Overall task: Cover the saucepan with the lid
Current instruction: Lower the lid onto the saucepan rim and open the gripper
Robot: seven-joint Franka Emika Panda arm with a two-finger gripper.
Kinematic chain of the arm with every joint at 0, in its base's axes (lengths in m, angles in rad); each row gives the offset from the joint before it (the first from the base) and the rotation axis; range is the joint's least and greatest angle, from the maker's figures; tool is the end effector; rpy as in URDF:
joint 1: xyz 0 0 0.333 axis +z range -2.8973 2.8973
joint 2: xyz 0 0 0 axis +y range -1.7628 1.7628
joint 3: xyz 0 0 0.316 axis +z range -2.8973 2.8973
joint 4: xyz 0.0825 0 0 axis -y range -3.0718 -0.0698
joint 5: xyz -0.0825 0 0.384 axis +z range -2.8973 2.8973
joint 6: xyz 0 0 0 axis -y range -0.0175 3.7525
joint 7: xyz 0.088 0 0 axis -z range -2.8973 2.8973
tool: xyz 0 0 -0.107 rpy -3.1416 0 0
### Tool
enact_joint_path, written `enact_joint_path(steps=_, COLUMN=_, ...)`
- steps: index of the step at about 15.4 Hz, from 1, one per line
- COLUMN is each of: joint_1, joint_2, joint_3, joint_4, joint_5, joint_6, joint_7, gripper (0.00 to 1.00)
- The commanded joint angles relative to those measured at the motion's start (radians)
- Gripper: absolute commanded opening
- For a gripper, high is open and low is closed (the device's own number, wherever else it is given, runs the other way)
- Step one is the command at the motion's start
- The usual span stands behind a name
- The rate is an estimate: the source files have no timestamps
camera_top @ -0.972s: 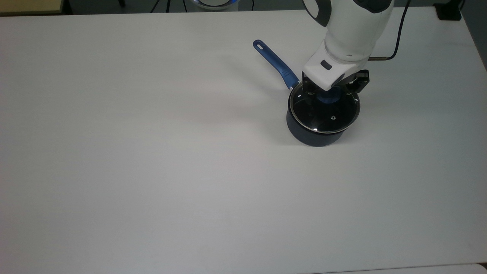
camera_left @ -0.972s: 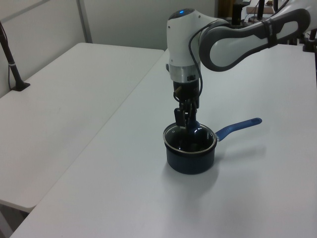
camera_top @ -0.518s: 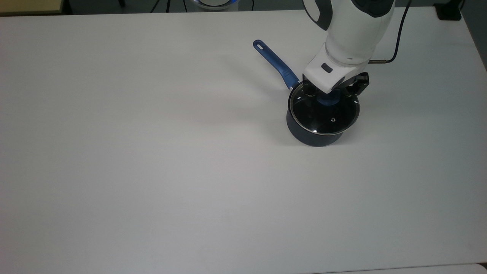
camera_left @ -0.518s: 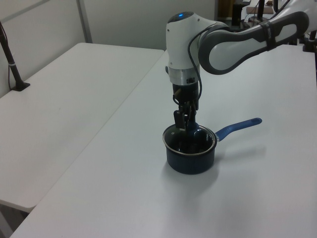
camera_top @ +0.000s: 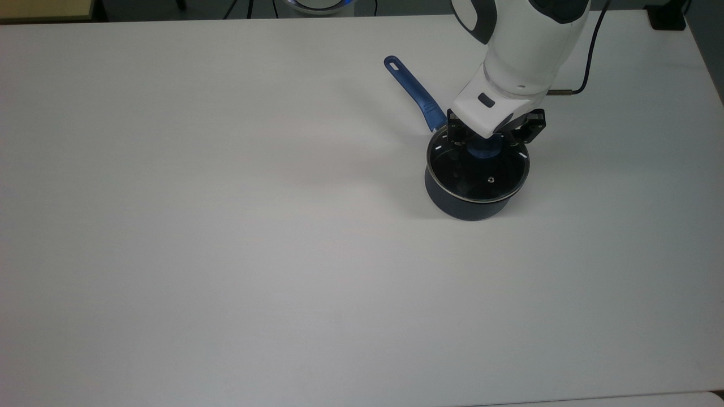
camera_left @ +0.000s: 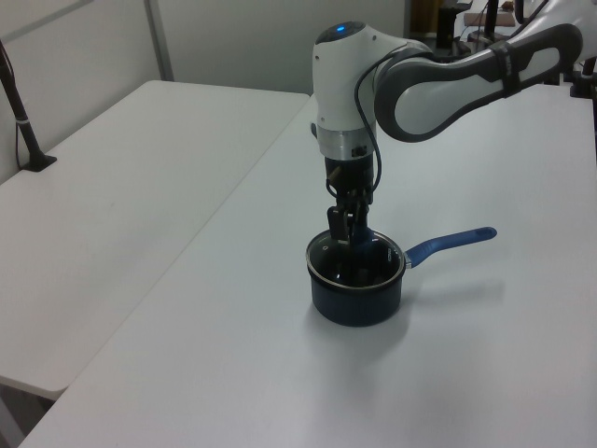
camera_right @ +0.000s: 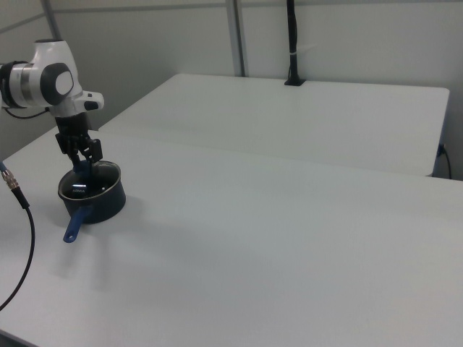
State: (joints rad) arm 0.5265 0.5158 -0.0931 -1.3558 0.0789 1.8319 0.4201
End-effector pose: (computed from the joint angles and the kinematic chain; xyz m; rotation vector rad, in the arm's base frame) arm 0.6294 0.3121 0.4230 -3.1292 -0.0042 0.0727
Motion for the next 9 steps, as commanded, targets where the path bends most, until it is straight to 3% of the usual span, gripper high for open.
enact_joint_path(steps=1, joint_1=0.017, joint_2=0.006, joint_3=-0.016, joint_4=0.015, joint_5=-0.019, joint_6=-0.002, joint_7=0.005, gripper=0.53)
enact_joint_path(steps=3, joint_1=0.017, joint_2=0.007, joint_3=-0.016, joint_4=0.014, joint_5=-0.019, joint_6=-0.002, joint_7=0.005, gripper=0.57)
enact_joint_path(steps=8, joint_1=0.017, joint_2=0.007, joint_3=-0.014, joint_4=0.012, joint_5=-0.019, joint_6=-0.002, joint_7=0.005, gripper=1.00)
enact_joint_path(steps=9, joint_1=0.017, joint_2=0.007, joint_3=-0.014, joint_4=0.012, joint_5=-0.019, joint_6=-0.002, joint_7=0.005, gripper=1.00)
